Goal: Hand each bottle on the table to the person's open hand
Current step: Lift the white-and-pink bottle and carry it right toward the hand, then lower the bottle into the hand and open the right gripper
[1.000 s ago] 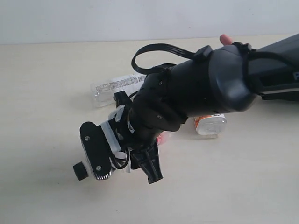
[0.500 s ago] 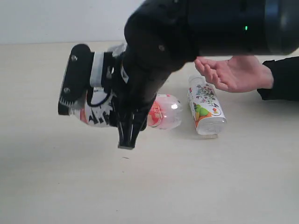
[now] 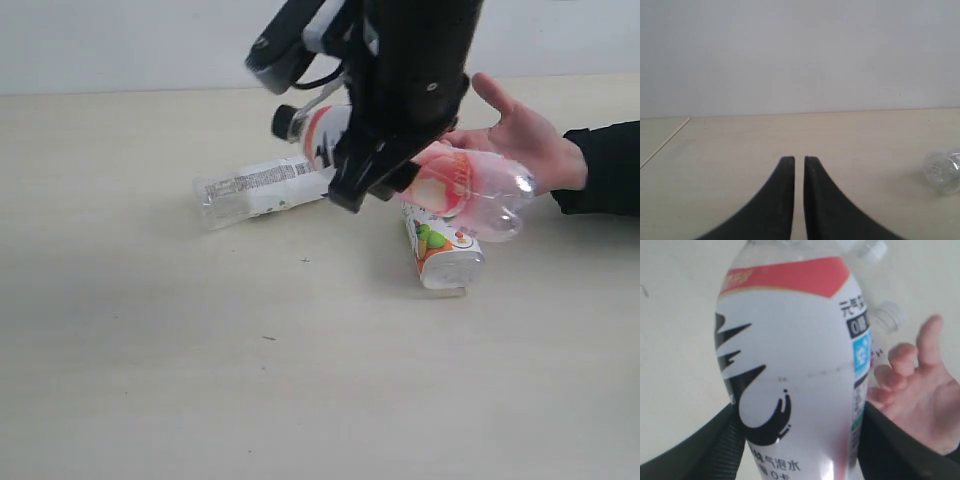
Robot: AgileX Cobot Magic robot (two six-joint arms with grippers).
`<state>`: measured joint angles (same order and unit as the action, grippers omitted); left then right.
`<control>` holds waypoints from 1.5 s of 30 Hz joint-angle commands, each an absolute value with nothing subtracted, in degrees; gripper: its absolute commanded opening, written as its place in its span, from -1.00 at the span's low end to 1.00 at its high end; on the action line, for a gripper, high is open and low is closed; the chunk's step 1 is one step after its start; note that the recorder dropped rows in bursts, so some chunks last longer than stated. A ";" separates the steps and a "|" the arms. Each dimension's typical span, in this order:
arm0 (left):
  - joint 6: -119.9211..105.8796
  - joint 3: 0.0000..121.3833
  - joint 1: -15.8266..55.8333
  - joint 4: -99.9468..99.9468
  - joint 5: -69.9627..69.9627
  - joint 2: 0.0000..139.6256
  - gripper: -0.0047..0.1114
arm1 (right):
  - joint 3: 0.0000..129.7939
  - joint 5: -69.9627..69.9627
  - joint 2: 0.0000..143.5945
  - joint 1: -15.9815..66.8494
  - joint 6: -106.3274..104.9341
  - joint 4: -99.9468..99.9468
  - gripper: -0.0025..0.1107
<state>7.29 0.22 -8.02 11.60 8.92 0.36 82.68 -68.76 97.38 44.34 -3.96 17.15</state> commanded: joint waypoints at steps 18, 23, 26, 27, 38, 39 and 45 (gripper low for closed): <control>7.28 0.00 -8.17 11.52 8.44 0.00 -0.75 | 83.24 -63.62 95.59 18.46 1.73 0.34 -0.96; 7.28 0.00 -8.17 11.52 8.44 0.00 -0.75 | 83.24 -61.57 96.95 18.18 5.43 0.43 -0.96; 7.28 0.00 -8.17 11.52 8.44 0.00 -0.75 | 83.24 -61.32 98.12 18.18 5.77 0.66 -0.96; 7.28 0.00 -8.17 11.52 8.44 0.00 -0.75 | 83.24 -61.32 98.68 18.18 6.34 1.36 -0.96; 7.28 0.00 -8.17 11.52 8.44 0.00 -0.75 | 83.24 -59.02 102.21 18.18 11.18 6.68 -0.96; 7.28 0.00 -8.17 11.52 8.44 0.00 -0.75 | 83.24 -58.47 102.61 18.18 11.16 6.68 -0.96; 7.28 0.00 -8.17 11.52 8.44 0.00 -0.75 | 83.24 -56.90 104.97 18.18 12.03 6.68 -0.96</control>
<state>7.29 0.22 -8.02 11.70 8.92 0.36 82.68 -58.11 104.12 18.47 11.44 6.07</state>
